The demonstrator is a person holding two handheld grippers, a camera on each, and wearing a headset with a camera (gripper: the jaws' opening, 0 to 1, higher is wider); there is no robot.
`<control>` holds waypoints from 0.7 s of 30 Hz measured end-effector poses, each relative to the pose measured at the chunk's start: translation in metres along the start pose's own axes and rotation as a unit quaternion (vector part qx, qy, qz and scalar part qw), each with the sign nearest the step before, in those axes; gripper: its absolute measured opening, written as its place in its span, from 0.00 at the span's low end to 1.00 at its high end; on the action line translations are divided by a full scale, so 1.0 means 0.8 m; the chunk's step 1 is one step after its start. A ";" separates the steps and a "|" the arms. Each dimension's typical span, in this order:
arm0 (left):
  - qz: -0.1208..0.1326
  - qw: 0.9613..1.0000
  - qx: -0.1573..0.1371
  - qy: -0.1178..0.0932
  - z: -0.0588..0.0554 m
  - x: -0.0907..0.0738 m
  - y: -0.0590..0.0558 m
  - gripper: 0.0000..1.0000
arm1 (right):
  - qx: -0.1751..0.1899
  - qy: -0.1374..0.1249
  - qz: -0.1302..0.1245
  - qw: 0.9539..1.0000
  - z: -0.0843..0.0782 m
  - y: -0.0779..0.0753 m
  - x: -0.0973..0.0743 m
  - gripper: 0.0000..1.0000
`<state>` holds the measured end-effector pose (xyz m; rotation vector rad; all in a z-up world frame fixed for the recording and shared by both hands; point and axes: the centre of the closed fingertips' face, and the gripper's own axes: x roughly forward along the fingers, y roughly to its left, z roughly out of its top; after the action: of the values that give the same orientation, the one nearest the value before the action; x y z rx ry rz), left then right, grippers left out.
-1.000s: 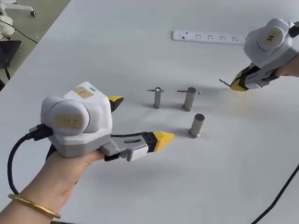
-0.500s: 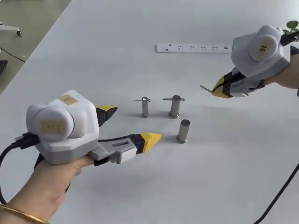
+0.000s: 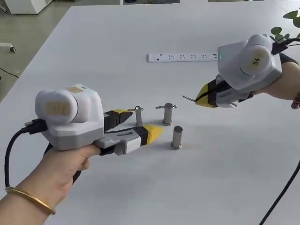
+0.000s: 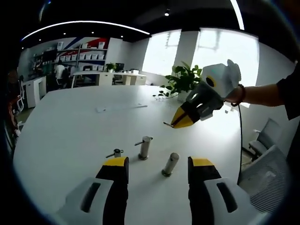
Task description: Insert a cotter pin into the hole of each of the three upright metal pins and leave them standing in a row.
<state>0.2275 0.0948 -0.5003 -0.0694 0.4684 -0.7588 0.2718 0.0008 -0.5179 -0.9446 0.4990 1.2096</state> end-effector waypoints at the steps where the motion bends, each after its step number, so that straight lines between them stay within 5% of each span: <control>1: -0.001 1.000 -0.003 0.001 0.001 0.002 0.000 0.47 | -0.005 -0.002 0.001 1.000 0.003 0.002 -0.001 0.00; 9: -0.021 0.999 -0.048 0.010 0.005 0.016 -0.010 0.37 | -0.054 -0.019 0.005 0.998 0.030 0.023 -0.005 0.00; 21: -0.039 0.997 -0.062 0.030 0.003 0.029 -0.023 0.24 | -0.104 -0.032 0.011 0.994 0.038 0.033 0.007 0.00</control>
<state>0.2315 0.0655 -0.5028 -0.1824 0.5719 -0.8086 0.2443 0.0304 -0.5152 -1.0761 0.3369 1.3258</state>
